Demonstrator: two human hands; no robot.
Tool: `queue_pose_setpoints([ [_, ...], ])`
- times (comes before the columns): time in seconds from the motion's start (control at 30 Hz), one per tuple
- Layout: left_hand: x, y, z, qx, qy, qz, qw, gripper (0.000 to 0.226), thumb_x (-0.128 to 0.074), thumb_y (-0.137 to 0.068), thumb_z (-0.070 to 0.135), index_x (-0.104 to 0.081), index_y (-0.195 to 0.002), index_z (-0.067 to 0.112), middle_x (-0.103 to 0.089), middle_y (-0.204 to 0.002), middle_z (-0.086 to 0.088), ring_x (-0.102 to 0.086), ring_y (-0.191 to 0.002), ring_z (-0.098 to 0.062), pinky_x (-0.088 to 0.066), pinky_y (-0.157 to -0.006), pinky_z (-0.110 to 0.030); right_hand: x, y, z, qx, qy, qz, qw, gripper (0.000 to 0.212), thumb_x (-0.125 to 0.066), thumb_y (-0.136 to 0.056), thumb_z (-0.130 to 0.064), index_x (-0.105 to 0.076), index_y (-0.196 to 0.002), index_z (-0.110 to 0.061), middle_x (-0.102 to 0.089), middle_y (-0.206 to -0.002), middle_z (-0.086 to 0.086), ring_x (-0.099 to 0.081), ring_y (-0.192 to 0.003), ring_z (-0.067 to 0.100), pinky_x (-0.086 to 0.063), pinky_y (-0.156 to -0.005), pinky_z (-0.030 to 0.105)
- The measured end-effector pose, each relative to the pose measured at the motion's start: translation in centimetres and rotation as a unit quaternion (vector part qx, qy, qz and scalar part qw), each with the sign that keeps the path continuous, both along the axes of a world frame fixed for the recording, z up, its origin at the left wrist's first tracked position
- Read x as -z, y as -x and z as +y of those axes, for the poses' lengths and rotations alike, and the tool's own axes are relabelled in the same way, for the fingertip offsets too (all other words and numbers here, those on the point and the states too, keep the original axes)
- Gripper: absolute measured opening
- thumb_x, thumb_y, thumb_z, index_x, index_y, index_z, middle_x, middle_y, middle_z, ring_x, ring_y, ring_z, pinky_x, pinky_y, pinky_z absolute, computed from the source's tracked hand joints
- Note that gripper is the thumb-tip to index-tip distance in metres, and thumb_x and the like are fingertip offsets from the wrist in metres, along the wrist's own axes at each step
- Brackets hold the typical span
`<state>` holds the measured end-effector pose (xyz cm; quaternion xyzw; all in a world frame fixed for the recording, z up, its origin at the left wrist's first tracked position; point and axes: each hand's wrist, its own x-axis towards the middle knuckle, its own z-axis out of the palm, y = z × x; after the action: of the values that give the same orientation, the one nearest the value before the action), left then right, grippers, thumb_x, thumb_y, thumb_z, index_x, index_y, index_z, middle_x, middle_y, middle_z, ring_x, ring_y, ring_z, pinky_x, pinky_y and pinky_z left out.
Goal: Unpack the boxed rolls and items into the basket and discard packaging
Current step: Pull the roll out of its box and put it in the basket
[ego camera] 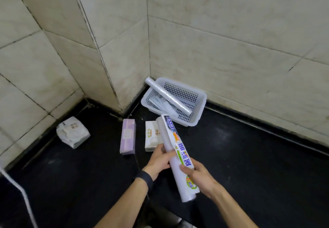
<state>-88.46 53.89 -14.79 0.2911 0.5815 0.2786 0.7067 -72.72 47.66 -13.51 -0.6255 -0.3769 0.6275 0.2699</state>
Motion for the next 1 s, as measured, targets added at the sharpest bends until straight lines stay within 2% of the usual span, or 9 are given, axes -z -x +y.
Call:
queue_pose_setpoints([
  [0.1,0.3,-0.7,0.2,-0.032,-0.010,0.027,0.999,0.054,-0.078,-0.073,0.006,-0.056,-0.122,0.005,-0.071,-0.105,-0.006,-0.069,-0.096,-0.023,-0.057,-0.085,-0.041,-0.7,-0.3,0.1,0.013,-0.016,-0.022,1.000,0.024,-0.054,-0.098,-0.008,-0.071,-0.107,-0.020,-0.074,-0.090,-0.007,-0.065,-0.081,0.005,-0.051,-0.070,0.020],
  [0.17,0.5,-0.8,0.2,-0.032,-0.013,0.010,0.999,0.050,-0.080,-0.076,0.007,-0.060,-0.122,0.006,-0.073,-0.107,-0.008,-0.071,-0.097,-0.024,-0.057,-0.087,-0.043,-1.1,-0.4,0.2,0.024,-0.020,-0.024,0.999,0.022,-0.054,-0.097,-0.006,-0.070,-0.106,-0.017,-0.073,-0.087,-0.007,-0.066,-0.078,0.005,-0.051,-0.067,0.018],
  [0.23,0.2,-0.7,0.1,-0.022,-0.010,-0.008,1.000,0.051,-0.082,-0.076,0.014,-0.060,-0.122,0.011,-0.073,-0.109,-0.006,-0.071,-0.098,-0.024,-0.057,-0.088,-0.045,-1.5,-0.7,0.2,0.043,-0.011,0.005,0.999,0.016,-0.064,-0.094,-0.014,-0.068,-0.110,-0.017,-0.077,-0.096,-0.001,-0.073,-0.088,0.018,-0.058,-0.076,0.029],
  [0.33,-0.1,-0.3,0.2,-0.019,-0.011,-0.039,0.999,0.052,-0.083,-0.076,0.017,-0.060,-0.122,0.015,-0.074,-0.110,-0.003,-0.072,-0.098,-0.021,-0.058,-0.086,-0.044,-1.9,-1.4,-0.1,0.040,0.019,0.070,0.997,0.032,-0.072,-0.089,-0.031,-0.065,-0.118,-0.020,-0.076,-0.109,0.005,-0.072,-0.102,0.027,-0.056,-0.094,0.046],
  [0.47,-0.8,0.4,0.5,-0.051,-0.010,-0.072,0.996,0.048,-0.080,-0.079,0.016,-0.060,-0.123,0.016,-0.073,-0.112,-0.005,-0.071,-0.100,-0.022,-0.058,-0.079,-0.039,-1.5,-1.9,-1.1,0.018,0.063,0.138,0.988,0.039,-0.074,-0.086,-0.037,-0.063,-0.123,-0.029,-0.072,-0.118,0.004,-0.069,-0.109,0.027,-0.058,-0.089,0.047],
  [0.6,-1.0,1.1,0.7,-0.067,-0.008,-0.056,0.996,0.042,-0.076,-0.084,0.015,-0.060,-0.123,0.015,-0.073,-0.112,-0.006,-0.070,-0.101,-0.023,-0.058,-0.072,-0.034,0.1,-2.0,-2.2,0.113,0.028,0.028,0.993,0.022,-0.065,-0.093,-0.014,-0.065,-0.115,-0.015,-0.075,-0.103,0.010,-0.073,-0.088,0.020,-0.062,-0.072,0.041],
  [0.73,-0.4,1.3,0.9,-0.020,0.001,0.003,1.000,0.053,-0.082,-0.078,0.025,-0.057,-0.123,0.012,-0.070,-0.112,-0.008,-0.068,-0.101,-0.023,-0.057,-0.073,-0.034,1.3,-4.9,-2.6,0.205,0.025,-0.012,0.978,0.016,-0.061,-0.095,-0.013,-0.066,-0.109,-0.018,-0.074,-0.098,0.013,-0.070,-0.077,0.021,-0.059,-0.059,0.034],
  [0.93,0.1,-2.4,1.5,0.050,0.004,0.036,0.998,0.053,-0.079,-0.081,0.028,-0.054,-0.125,0.012,-0.066,-0.114,-0.010,-0.065,-0.103,-0.024,-0.056,-0.075,-0.036,3.5,-12.8,-5.8,0.321,0.028,-0.073,0.944,0.015,-0.065,-0.091,-0.014,-0.063,-0.105,-0.020,-0.072,-0.100,0.009,-0.069,-0.082,0.024,-0.059,-0.058,0.037],
  [1.0,0.2,-4.3,1.7,0.078,0.005,0.034,0.996,0.051,-0.079,-0.081,0.028,-0.055,-0.124,0.013,-0.067,-0.113,-0.010,-0.066,-0.101,-0.024,-0.056,-0.073,-0.036,4.1,-15.4,-7.8,0.330,0.019,-0.173,0.928,0.015,-0.066,-0.091,-0.020,-0.061,-0.104,-0.023,-0.071,-0.101,0.004,-0.069,-0.090,0.026,-0.058,-0.069,0.040],
])
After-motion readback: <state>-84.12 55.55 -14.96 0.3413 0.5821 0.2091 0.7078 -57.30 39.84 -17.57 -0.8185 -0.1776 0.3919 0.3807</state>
